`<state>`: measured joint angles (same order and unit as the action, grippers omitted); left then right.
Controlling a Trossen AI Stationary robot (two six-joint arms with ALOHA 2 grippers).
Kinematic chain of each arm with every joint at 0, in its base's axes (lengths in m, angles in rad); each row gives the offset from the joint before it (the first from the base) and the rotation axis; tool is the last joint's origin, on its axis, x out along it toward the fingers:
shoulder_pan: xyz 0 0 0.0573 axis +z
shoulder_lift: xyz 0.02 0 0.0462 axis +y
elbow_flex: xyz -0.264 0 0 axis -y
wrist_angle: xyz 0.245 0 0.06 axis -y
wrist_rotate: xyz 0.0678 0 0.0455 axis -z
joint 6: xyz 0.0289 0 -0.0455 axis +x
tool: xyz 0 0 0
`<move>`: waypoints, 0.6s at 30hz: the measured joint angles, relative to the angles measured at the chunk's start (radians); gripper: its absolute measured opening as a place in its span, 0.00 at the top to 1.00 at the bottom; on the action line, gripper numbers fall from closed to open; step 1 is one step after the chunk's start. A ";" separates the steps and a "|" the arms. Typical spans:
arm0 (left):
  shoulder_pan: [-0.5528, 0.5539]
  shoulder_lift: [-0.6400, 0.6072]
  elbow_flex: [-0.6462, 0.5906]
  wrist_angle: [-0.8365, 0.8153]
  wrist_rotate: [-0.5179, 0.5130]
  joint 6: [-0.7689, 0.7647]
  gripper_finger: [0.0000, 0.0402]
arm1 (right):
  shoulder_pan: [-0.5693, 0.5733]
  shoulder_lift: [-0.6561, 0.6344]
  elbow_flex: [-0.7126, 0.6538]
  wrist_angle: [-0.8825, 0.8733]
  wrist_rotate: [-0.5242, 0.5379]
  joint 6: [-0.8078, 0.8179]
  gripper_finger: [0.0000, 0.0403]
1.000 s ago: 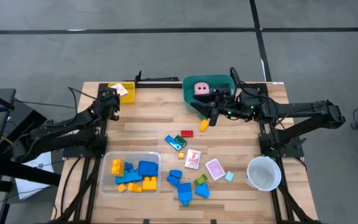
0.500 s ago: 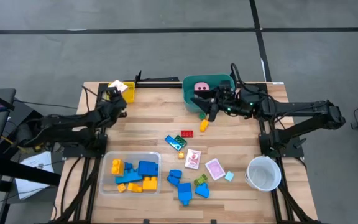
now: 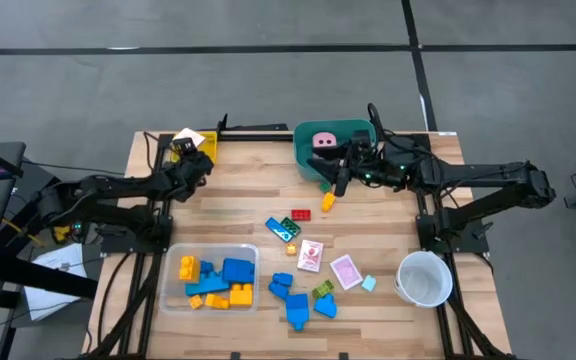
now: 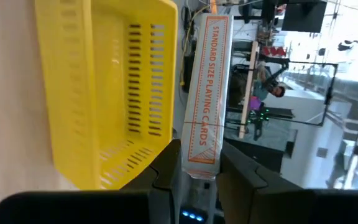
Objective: Pick & Place Toys
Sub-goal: Put the orange playing card into the yellow bin
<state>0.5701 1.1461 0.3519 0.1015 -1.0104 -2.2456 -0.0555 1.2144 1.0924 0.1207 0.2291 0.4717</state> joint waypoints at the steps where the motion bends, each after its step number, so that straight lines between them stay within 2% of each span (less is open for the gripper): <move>1: 0.001 0.000 0.000 -0.016 0.004 0.001 0.84 | 0.000 0.000 0.000 -0.003 0.000 0.000 0.44; 7: 0.008 0.002 0.000 -0.036 0.004 0.007 0.84 | 0.000 0.000 0.000 -0.012 0.000 -0.002 0.44; 18: 0.019 0.078 0.000 -0.048 0.024 0.013 0.84 | -0.006 0.000 0.000 -0.011 -0.009 -0.008 0.44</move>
<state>0.5888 1.2237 0.3523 0.0532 -0.9862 -2.2331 -0.0620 1.2144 1.0924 0.1093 0.2203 0.4641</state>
